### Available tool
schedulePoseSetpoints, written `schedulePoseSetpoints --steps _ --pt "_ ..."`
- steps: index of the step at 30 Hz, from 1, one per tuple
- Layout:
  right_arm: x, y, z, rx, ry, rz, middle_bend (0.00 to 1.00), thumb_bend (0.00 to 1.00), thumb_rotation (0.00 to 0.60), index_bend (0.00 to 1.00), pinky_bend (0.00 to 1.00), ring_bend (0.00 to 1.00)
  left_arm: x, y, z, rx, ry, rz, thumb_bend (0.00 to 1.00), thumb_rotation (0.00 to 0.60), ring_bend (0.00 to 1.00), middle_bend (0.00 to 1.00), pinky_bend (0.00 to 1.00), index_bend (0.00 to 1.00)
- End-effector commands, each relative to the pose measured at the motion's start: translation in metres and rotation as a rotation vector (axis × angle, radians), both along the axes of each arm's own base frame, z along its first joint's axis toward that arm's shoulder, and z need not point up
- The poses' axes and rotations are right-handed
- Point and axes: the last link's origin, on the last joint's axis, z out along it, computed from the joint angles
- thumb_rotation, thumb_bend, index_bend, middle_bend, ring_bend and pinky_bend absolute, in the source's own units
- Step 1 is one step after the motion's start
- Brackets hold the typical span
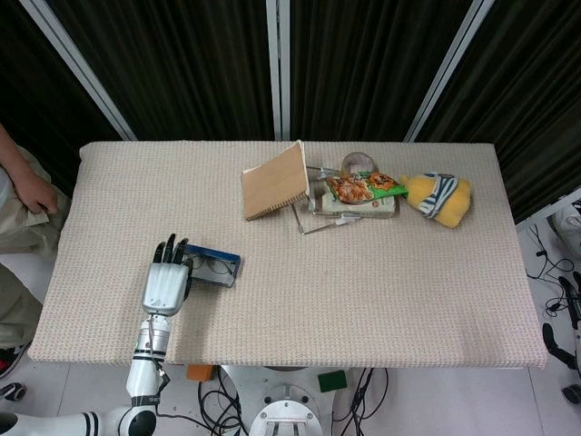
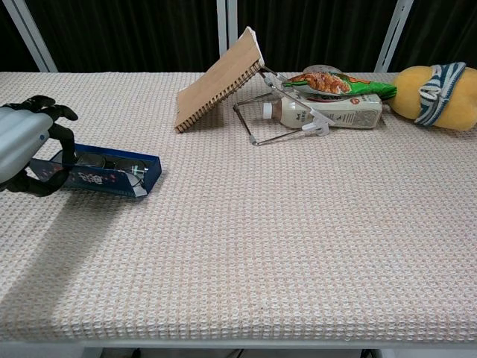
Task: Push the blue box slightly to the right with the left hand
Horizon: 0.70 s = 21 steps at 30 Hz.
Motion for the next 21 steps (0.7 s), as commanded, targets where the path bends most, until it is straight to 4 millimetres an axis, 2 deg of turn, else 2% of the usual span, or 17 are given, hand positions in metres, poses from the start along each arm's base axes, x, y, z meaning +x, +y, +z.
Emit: schedulePoseSetpoints --steps 1,13,21 --pt "0.001 -0.001 0.0 -0.001 0.003 0.005 0.0 0.48 0.6 0.0 0.0 0.0 -0.001 0.0 0.0 0.0 -0.002 0.004 0.47 0.6 0.0 0.12 0.15 0.76" --pt "0.002 0.0 0.003 -0.008 0.005 0.007 0.0 0.48 0.6 0.0 0.0 0.0 0.006 0.001 0.0 -0.001 -0.013 -0.014 0.47 0.6 0.0 0.12 0.15 0.78" --pt "-0.001 -0.001 0.001 -0.003 0.005 -0.003 0.0 0.48 0.6 0.0 0.0 0.0 0.021 0.02 0.004 0.0 0.036 -0.029 0.48 0.6 0.0 0.12 0.15 0.78"
